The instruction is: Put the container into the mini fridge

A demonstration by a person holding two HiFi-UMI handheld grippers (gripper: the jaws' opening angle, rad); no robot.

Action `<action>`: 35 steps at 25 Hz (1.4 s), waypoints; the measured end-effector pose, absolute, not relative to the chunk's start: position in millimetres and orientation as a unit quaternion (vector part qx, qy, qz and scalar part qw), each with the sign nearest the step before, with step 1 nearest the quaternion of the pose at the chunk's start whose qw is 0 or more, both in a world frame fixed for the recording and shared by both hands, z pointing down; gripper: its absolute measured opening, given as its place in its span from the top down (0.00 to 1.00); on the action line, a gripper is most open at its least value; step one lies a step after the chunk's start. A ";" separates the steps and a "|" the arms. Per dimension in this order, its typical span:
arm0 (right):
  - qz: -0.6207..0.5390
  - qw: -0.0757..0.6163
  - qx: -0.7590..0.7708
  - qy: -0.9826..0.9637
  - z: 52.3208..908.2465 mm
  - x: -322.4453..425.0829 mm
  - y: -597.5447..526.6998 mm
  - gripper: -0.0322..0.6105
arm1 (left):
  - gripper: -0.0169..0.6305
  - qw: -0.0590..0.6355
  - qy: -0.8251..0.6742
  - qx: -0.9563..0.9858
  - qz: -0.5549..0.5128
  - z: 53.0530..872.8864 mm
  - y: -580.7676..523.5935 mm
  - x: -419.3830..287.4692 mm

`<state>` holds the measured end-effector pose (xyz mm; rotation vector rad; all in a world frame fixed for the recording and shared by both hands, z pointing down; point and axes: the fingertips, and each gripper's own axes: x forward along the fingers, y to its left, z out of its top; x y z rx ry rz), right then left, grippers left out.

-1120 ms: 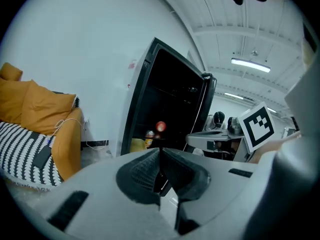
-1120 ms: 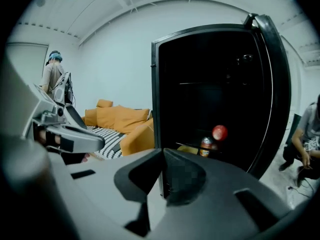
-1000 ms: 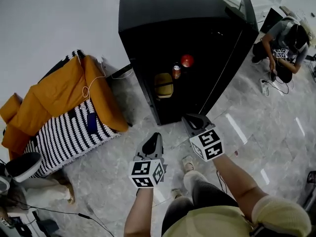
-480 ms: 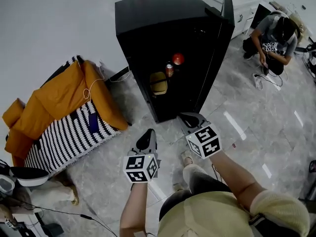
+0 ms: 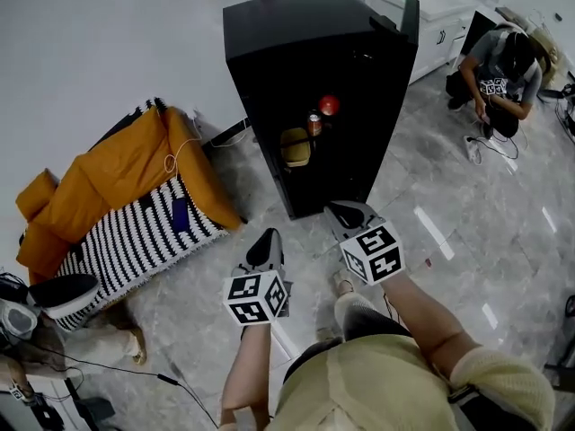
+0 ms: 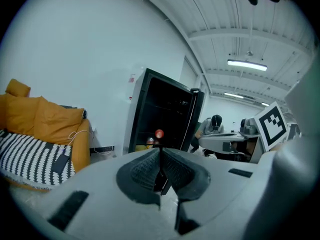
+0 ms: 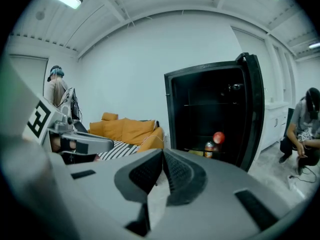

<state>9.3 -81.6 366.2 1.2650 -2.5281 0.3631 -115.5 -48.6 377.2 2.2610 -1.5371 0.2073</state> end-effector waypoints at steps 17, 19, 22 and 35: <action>0.133 0.121 0.444 -0.878 344.5 2.1 -38.3 0.90 | 0.93 0.207 -0.572 0.792 0.045 352.7 0.9 -119.5; 0.133 0.121 0.444 -0.878 344.8 1.1 -34.5 0.90 | 0.93 0.206 -0.570 0.794 0.049 354.6 5.5 -118.1; 0.135 0.123 0.444 -0.877 347.3 0.7 -29.4 0.90 | 0.93 0.206 -0.575 0.790 0.054 357.8 10.3 -122.1; 0.145 0.121 0.441 -0.878 351.5 -1.6 -27.8 0.90 | 0.93 0.208 -0.592 0.777 0.047 356.9 15.0 -142.7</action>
